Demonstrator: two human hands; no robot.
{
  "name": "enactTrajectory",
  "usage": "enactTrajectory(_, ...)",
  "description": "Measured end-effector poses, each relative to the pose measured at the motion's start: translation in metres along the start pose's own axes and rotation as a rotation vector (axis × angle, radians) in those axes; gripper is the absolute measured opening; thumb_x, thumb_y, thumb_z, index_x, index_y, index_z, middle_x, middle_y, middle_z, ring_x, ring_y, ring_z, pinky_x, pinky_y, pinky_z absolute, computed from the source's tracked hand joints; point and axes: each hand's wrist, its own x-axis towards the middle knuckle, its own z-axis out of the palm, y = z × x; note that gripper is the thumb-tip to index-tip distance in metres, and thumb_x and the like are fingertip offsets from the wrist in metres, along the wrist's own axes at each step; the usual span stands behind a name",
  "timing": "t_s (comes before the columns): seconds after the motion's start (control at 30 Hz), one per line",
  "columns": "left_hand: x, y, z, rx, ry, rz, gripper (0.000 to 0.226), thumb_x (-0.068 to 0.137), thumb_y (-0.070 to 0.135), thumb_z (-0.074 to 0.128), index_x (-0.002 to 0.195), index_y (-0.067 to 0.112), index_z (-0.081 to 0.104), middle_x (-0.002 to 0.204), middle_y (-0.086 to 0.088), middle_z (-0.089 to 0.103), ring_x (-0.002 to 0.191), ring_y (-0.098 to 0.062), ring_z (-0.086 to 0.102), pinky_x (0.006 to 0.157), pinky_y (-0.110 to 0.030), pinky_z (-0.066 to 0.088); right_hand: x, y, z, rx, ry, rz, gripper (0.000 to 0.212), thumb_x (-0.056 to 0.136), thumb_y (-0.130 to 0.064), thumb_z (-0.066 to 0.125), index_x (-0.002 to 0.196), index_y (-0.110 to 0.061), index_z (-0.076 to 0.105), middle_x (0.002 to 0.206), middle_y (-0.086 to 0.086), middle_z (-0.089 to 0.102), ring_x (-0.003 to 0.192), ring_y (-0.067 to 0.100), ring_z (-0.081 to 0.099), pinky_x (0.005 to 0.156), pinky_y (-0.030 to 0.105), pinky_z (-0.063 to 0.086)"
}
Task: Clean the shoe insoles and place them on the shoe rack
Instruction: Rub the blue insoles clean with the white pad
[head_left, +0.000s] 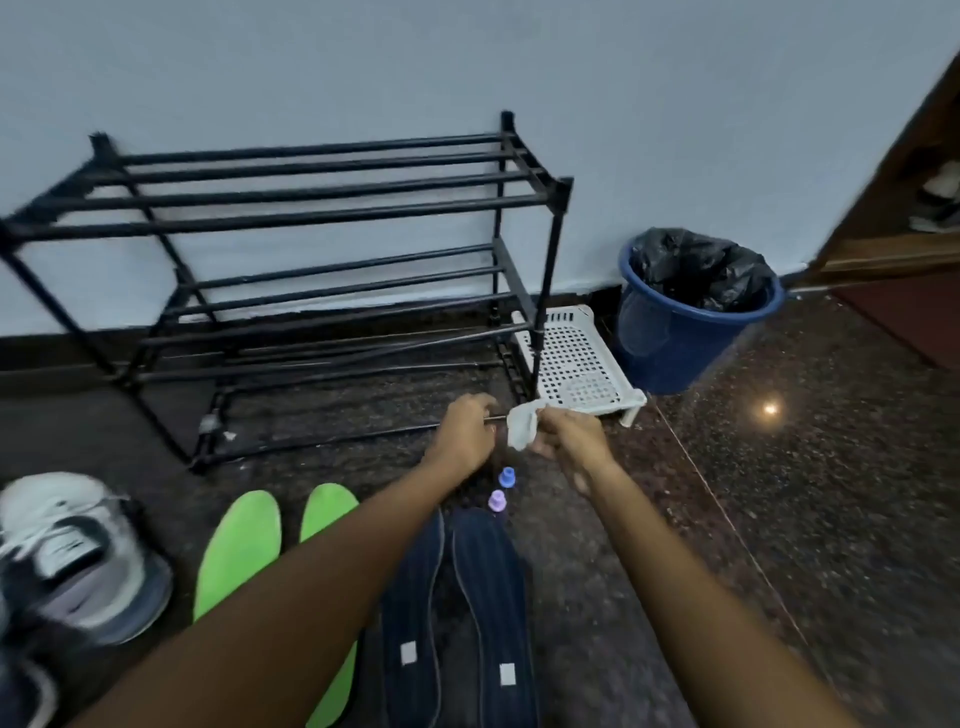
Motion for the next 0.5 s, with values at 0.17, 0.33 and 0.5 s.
enactTrajectory(0.17,-0.033,-0.036,-0.030,-0.044,0.035,-0.086,0.037,0.092,-0.006,0.047,0.128,-0.003,0.054,0.119,-0.023,0.059,0.110,-0.033,0.056,0.090,-0.025,0.038,-0.030,0.028,0.041,0.000,-0.084,0.065,0.020,0.090,0.001,0.043,0.079,0.001,0.060,0.059,0.005,0.065,0.049,0.011,0.062,0.049,0.022,0.053)
enactTrajectory(0.33,-0.048,-0.089,-0.029,-0.047,0.027,-0.184,0.033,0.091,-0.007,0.044,0.123,-0.005,0.056,0.114,-0.023,0.061,0.109,-0.034,0.057,0.084,-0.022,0.039,-0.031,0.074,0.059,-0.042,-0.160,0.189,0.028,0.086,-0.002,0.035,0.076,-0.001,0.062,0.070,0.011,0.066,0.059,0.019,0.056,0.054,0.024,0.053)
enactTrajectory(0.5,-0.051,-0.143,0.004,-0.005,-0.038,-0.265,0.026,0.092,-0.001,0.046,0.114,-0.008,0.059,0.117,-0.025,0.061,0.107,-0.036,0.056,0.082,-0.035,0.040,-0.008,0.122,0.061,-0.132,-0.115,0.256,0.028,0.096,-0.021,0.039,0.090,-0.007,0.062,0.083,0.012,0.066,0.070,0.019,0.060,0.062,0.031,0.054)
